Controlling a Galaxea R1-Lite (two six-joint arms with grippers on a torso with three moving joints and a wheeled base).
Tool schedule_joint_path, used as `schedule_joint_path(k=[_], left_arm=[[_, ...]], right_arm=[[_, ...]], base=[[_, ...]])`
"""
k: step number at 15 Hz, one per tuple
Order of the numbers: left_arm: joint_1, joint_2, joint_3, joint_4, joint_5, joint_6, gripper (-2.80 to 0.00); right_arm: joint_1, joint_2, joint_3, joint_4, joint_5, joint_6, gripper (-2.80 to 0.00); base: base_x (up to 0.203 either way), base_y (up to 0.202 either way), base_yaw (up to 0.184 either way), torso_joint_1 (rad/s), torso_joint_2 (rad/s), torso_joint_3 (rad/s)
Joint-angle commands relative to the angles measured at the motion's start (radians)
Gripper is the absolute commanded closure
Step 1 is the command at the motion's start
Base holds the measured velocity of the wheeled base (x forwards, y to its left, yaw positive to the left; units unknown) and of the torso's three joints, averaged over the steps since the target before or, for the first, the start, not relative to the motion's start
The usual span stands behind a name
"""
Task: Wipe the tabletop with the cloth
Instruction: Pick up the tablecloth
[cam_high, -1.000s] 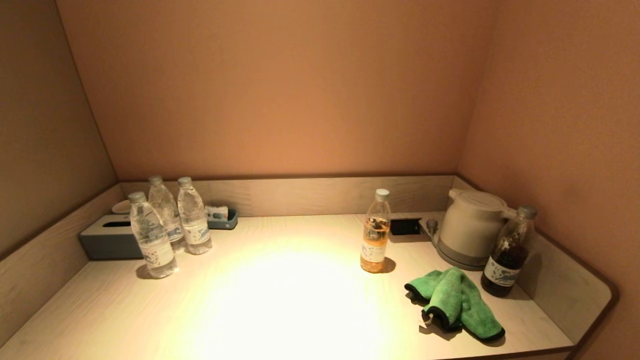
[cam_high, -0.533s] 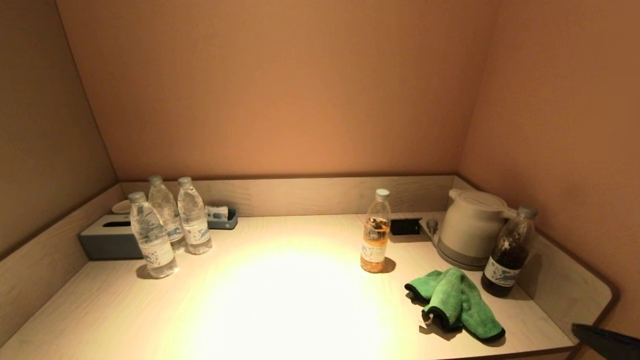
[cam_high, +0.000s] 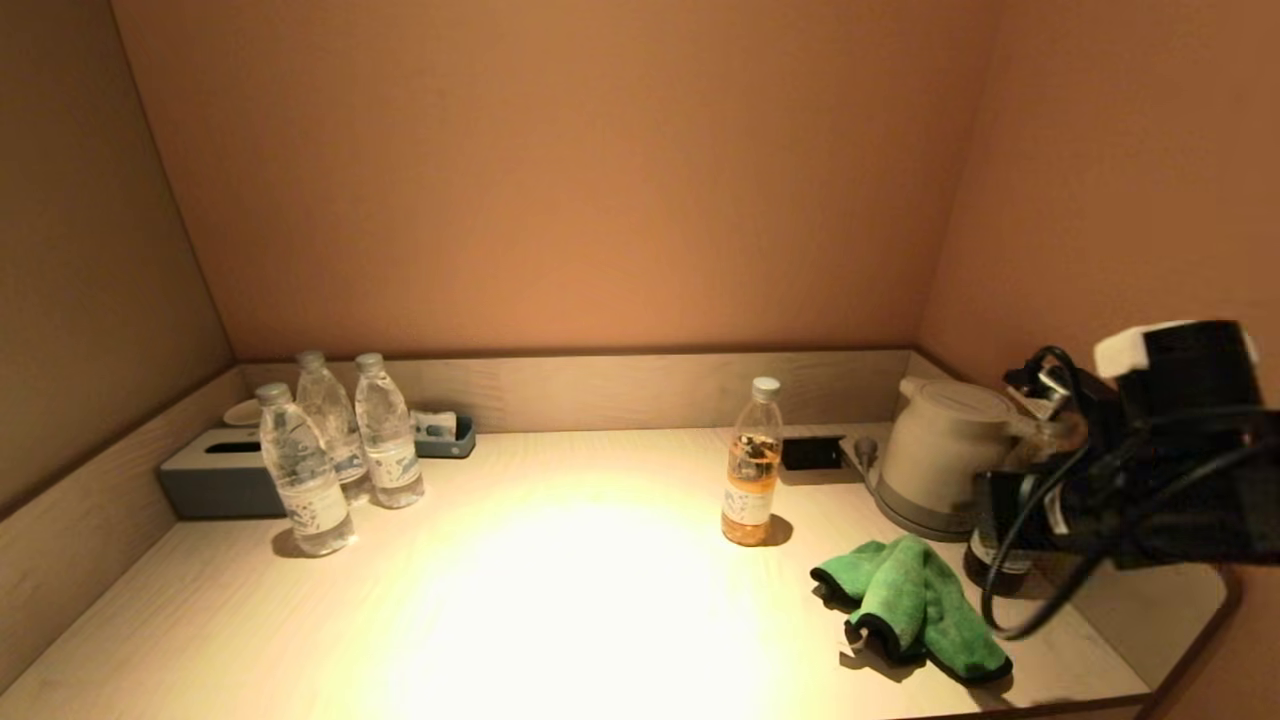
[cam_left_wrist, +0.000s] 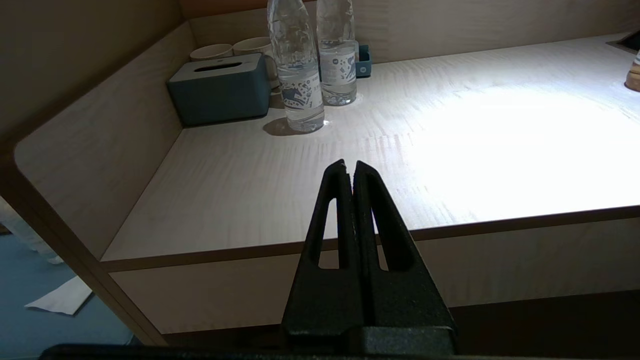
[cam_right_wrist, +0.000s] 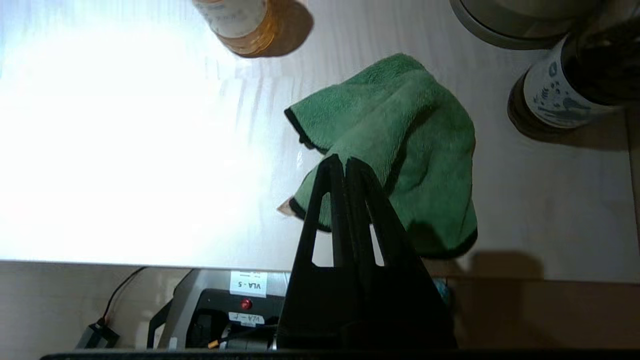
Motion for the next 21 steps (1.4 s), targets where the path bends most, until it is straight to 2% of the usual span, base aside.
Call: schedule_joint_path(k=[1,4,8,11,15,16,17,21], left_arm=[[0.0,0.0,0.0,0.0,0.0,0.0,0.0],[-0.001,0.0,0.0,0.0,0.0,0.0,0.0],[0.0,0.0,0.0,0.0,0.0,0.0,0.0],[0.0,0.0,0.0,0.0,0.0,0.0,0.0],[0.0,0.0,0.0,0.0,0.0,0.0,0.0],[0.0,0.0,0.0,0.0,0.0,0.0,0.0],[0.0,0.0,0.0,0.0,0.0,0.0,0.0],[0.0,0.0,0.0,0.0,0.0,0.0,0.0]], right_arm=[[0.003,0.186,-0.066,-0.028,-0.031,0.047,0.0],[0.006,0.252,-0.112,-0.03,-0.099,0.081,0.0],[0.049,0.329,-0.132,-0.014,-0.231,0.178,0.0],[0.075,0.36,-0.152,0.001,-0.259,0.233,0.0],[0.083,0.357,-0.15,0.017,-0.261,0.246,0.0],[0.083,0.357,-0.15,0.018,-0.261,0.25,-2.08],[0.083,0.357,-0.15,0.018,-0.261,0.25,-2.8],[0.083,0.368,-0.14,0.033,-0.263,0.282,-2.8]], base=[[0.0,0.0,0.0,0.0,0.0,0.0],[0.0,0.0,0.0,0.0,0.0,0.0],[0.0,0.0,0.0,0.0,0.0,0.0],[0.0,0.0,0.0,0.0,0.0,0.0],[0.0,0.0,0.0,0.0,0.0,0.0],[0.0,0.0,0.0,0.0,0.0,0.0],[0.0,0.0,0.0,0.0,0.0,0.0],[0.0,0.0,0.0,0.0,0.0,0.0]])
